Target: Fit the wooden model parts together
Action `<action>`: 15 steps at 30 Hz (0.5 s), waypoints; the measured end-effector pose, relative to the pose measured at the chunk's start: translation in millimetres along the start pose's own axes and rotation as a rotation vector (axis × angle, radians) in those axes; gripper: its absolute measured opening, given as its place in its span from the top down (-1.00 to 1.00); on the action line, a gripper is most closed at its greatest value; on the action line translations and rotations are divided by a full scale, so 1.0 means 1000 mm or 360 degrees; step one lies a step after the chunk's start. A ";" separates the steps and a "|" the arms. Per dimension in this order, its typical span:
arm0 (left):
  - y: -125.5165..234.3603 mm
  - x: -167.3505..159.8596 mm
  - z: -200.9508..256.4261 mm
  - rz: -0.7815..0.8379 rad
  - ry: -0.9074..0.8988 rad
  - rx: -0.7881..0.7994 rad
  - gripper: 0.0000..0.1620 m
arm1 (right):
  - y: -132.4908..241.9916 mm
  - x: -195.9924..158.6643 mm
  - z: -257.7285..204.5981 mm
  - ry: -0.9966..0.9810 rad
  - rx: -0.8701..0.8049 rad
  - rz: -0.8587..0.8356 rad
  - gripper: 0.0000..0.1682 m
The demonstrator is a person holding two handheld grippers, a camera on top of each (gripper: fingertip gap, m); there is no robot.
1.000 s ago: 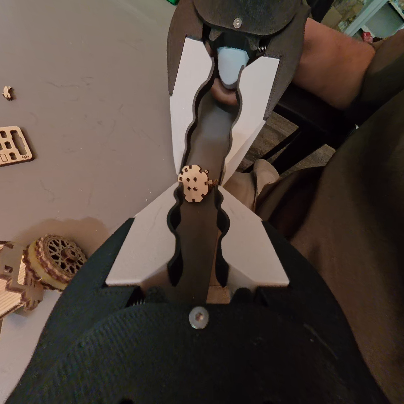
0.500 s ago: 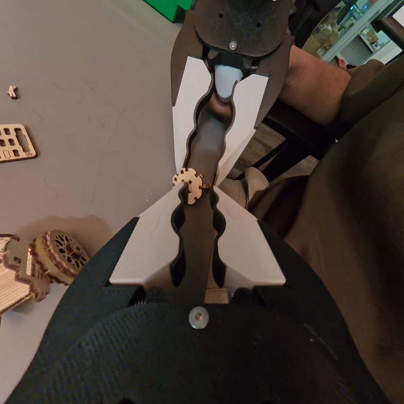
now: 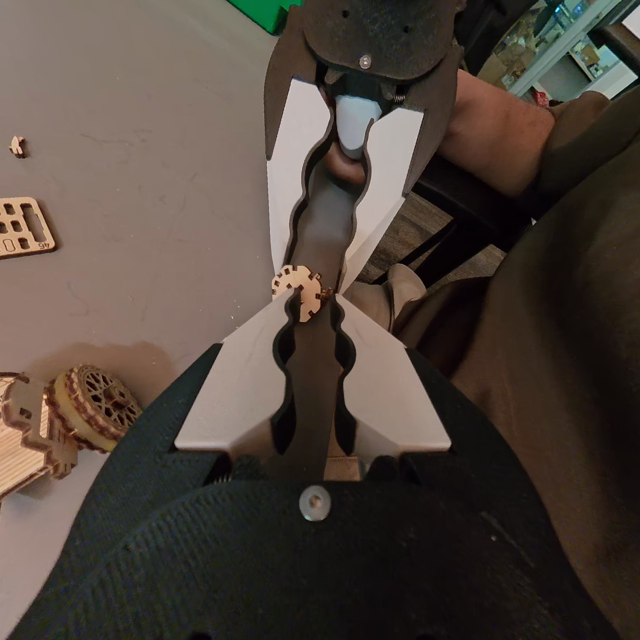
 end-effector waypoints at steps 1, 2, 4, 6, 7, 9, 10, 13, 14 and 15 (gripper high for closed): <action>0.000 0.000 0.000 0.0000 0.0000 0.0001 0.83 | 0.000 0.000 0.000 -0.0003 0.0003 0.0003 0.63; 0.000 0.000 0.000 0.0000 0.0001 0.0000 0.83 | 0.000 0.000 0.000 -0.0008 0.0005 0.0003 0.63; 0.000 0.000 0.000 0.0000 0.0003 0.0000 0.83 | 0.000 -0.001 0.001 -0.0012 0.0005 0.0000 0.63; 0.000 0.000 0.000 0.0000 0.0002 0.0002 0.83 | 0.000 0.000 0.000 -0.0014 0.0009 0.0001 0.65; 0.000 0.000 0.000 0.0000 0.0003 0.0003 0.83 | 0.000 0.000 0.000 -0.0014 0.0010 0.0002 0.65; 0.000 0.000 0.000 -0.0001 0.0005 0.0003 0.82 | 0.000 0.000 0.000 -0.0020 0.0014 0.0004 0.65; 0.000 0.000 0.000 -0.0001 0.0005 0.0003 0.82 | 0.000 0.000 0.000 -0.0025 0.0019 0.0006 0.65; 0.000 0.000 0.000 -0.0002 -0.0001 0.0004 0.82 | 0.000 0.000 0.000 -0.0035 0.0033 0.0006 0.65; 0.000 0.000 0.000 -0.0003 -0.0003 0.0005 0.82 | 0.000 0.000 0.000 -0.0035 0.0035 0.0005 0.65; 0.000 0.000 0.000 -0.0003 -0.0005 0.0006 0.82 | 0.000 0.000 0.000 -0.0035 0.0037 0.0004 0.65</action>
Point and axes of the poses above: each gripper's, where its closed fingertips meet, y back along the fingers, x out of its top, z = x × y across the jaws, the point moved 3 cm from there along y, back along the fingers, and after that the axes turned 8 degrees about z, right-handed, at the moved point
